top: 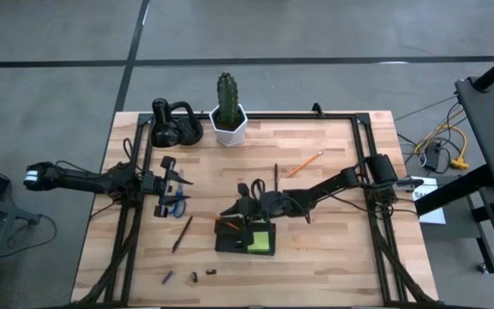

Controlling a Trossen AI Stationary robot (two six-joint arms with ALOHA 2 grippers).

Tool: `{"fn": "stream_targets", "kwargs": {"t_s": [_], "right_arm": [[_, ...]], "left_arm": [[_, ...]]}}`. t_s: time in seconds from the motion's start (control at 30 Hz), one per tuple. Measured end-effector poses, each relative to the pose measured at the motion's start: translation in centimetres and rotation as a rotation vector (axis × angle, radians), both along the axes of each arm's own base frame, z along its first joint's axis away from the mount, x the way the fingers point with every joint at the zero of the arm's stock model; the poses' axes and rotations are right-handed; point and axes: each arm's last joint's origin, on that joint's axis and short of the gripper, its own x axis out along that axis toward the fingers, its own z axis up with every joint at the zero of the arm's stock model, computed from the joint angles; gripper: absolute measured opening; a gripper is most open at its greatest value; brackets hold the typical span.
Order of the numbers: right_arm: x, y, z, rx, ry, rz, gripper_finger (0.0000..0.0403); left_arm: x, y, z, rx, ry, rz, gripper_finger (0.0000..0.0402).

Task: Pick and place office supplies into organizer
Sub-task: Put the bottom yellow pencil into the desk organizer, then put the yellow pencil into the desk organizer

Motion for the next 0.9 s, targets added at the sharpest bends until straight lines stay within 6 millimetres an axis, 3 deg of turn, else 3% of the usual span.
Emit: {"fn": "stream_targets", "kwargs": {"t_s": [0.33, 0.73, 0.9], "right_arm": [[-0.1, 0.0, 0.3, -0.045, -0.009, 0.009, 0.0096], [-2.8, -0.6, 6.1, -0.244, 0.01, 0.043, 0.0088], [-5.2, -1.9, 7.3, -0.351, 0.15, -0.177, 0.008]], "left_arm": [[0.0, 0.0, 0.0, 0.0, -0.001, 0.0, 0.017], [0.0, 0.0, 0.0, 0.0, 0.001, 0.0, 0.0169], [0.0, 0.0, 0.0, 0.0, 0.001, 0.0, 0.017]]}}
